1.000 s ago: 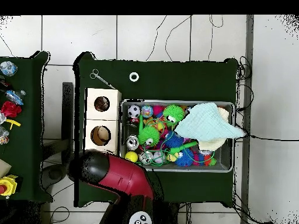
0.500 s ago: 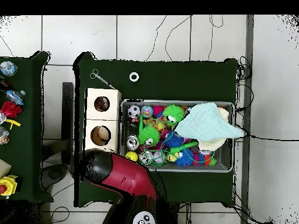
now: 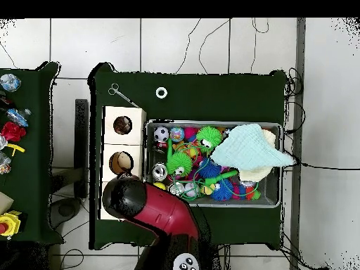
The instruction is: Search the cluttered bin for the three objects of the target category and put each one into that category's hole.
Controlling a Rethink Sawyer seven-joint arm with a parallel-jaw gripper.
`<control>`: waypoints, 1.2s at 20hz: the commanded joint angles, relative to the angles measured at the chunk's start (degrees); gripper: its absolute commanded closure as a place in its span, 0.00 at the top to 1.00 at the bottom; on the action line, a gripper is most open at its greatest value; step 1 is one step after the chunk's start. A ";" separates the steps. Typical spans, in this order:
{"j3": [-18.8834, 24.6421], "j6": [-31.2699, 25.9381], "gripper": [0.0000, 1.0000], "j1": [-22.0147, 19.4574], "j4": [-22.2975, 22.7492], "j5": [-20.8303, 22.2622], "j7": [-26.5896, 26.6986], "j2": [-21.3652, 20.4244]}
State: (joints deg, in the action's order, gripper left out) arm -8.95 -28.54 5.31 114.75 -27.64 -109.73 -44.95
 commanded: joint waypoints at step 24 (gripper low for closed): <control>7.31 8.75 0.00 1.41 9.10 -0.17 -8.64 3.00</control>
State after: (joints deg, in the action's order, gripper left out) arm -6.46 -25.41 9.38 120.45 -27.65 -109.73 -46.53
